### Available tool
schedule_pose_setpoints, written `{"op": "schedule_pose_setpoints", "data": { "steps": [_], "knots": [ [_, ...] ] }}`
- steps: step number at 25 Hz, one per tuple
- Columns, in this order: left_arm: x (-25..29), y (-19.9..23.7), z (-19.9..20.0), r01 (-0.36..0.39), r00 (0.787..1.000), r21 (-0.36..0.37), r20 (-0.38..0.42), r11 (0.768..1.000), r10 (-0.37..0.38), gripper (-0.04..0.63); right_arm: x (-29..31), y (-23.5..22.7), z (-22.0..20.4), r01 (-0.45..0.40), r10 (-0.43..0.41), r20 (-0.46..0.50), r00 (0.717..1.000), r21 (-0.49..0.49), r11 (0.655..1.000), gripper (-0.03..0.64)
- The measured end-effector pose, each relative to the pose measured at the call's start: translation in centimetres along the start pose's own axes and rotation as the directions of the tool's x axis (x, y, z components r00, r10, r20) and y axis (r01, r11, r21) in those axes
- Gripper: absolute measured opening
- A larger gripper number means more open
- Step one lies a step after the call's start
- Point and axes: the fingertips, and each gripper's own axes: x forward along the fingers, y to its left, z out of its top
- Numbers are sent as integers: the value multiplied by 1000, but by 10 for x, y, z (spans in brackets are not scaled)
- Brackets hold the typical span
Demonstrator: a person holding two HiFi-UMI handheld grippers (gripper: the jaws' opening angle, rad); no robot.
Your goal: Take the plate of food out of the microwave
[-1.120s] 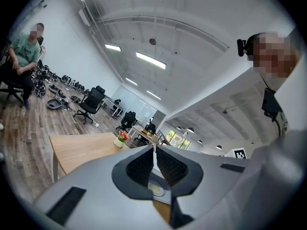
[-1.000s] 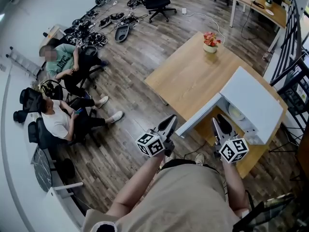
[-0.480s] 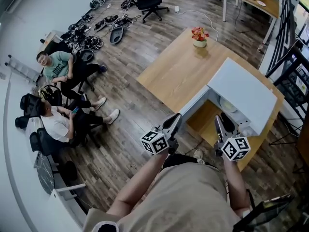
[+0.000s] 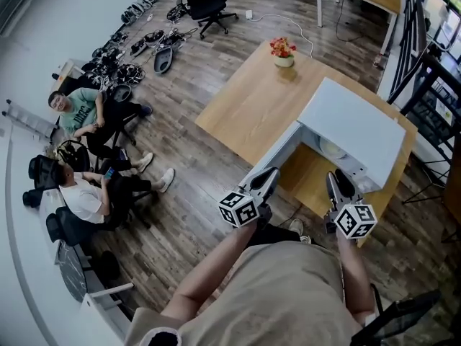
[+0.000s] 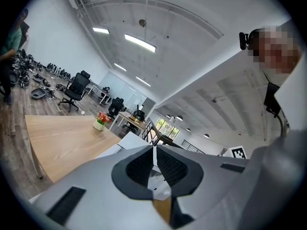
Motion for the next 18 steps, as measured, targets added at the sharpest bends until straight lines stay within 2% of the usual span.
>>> {"op": "schedule_pose_setpoints", "data": {
  "steps": [5,8,18],
  "knots": [
    [11,-6,-19,31,998,-17,-60,999,-32,2,-12,-18,-8,62,-62,5,998,15,998,132],
    [16,-5,-17,62,994,16,-96,998,-61,2,-17,-23,-12,105,-105,18,994,29,994,132],
    [35,-4,-19,142,972,57,-199,988,-128,2,-18,-38,-33,218,-221,26,975,87,972,132]
  ]
}}
